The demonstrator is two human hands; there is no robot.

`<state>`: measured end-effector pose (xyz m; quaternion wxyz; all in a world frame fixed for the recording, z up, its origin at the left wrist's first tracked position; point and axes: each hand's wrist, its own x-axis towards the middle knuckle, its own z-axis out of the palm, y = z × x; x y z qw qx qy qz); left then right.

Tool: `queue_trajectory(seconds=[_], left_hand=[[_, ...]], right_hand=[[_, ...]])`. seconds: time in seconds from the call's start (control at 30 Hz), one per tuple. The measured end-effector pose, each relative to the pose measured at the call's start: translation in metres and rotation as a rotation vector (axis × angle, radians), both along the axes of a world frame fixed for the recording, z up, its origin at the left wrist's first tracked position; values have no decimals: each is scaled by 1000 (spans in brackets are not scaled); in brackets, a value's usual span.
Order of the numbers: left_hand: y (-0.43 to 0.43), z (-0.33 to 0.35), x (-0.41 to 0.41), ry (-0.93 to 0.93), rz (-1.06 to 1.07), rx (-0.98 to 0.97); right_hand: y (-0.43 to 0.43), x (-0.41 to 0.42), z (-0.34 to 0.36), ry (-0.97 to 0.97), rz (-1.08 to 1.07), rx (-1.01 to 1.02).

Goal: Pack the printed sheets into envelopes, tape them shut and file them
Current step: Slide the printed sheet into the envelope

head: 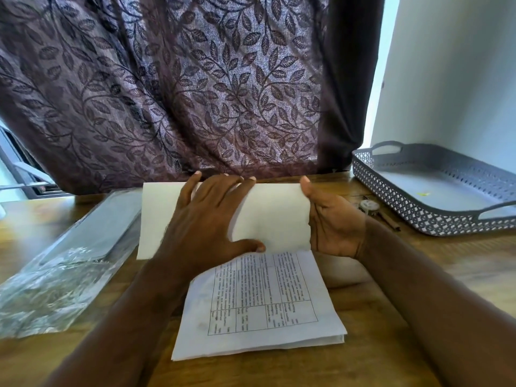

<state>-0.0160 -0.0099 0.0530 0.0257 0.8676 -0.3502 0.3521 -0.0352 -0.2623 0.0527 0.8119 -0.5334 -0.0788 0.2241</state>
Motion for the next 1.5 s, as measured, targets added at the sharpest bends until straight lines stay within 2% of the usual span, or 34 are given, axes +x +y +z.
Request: queue_trajectory(seconds=[0.13,0.37,0.47,0.57,0.67,0.77,0.83,0.9,1.07,1.17,1.33,1.4,1.5], left_hand=[[-2,-3,0,15,55,210],[-9,-9,-2,-90,-12,94],[-1,-9,2,-110,34,79],[13,-8,8,-97,151,60],[25,-11,13,-41,257,24],[32,-15,17,7,297,-6],[33,-18,19,25,308,-19],[34,-20,20,41,316,-32],[33,-25,23,88,309,-45],[32,-27,25,106,301,-50],[34,-27,26,104,303,-52],[34,-28,27,96,304,-56],[35,-29,28,82,320,-66]], right_hand=[[1,-3,7,-49,104,50],[-2,-4,10,-123,189,69],[-7,1,11,-178,104,18],[-17,11,7,-230,-186,-16],[-27,21,-5,-358,-476,-325],[-30,29,-17,-518,-567,-844],[-25,32,-17,-625,-475,-1146],[-16,30,-10,-636,-347,-1373],[-14,43,-15,-668,-62,-1696],[-17,52,-17,-645,-20,-1716],[-12,53,-17,-518,-55,-1588],[-13,51,-19,-534,-145,-1520],[-17,47,-20,-482,-342,-1263]])
